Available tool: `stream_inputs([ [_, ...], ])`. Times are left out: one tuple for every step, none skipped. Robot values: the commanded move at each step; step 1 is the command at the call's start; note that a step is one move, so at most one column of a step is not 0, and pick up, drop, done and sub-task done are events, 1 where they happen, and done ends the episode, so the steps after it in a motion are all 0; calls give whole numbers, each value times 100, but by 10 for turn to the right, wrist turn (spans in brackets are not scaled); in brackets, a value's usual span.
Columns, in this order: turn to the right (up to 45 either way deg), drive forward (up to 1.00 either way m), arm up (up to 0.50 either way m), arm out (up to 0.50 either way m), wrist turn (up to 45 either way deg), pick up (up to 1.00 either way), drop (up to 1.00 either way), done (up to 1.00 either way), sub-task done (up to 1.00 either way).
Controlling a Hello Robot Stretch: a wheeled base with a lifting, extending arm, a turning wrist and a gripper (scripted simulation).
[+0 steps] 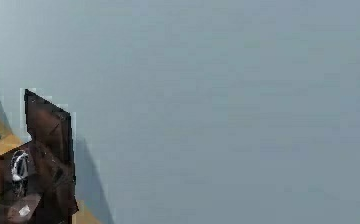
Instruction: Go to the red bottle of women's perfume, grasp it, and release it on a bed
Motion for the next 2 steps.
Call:
stream_inputs([
  [-450, 0, 0, 0, 0, 0, 0, 0, 0],
  [-210, 0, 0, 0, 0, 0, 0, 0, 0],
])
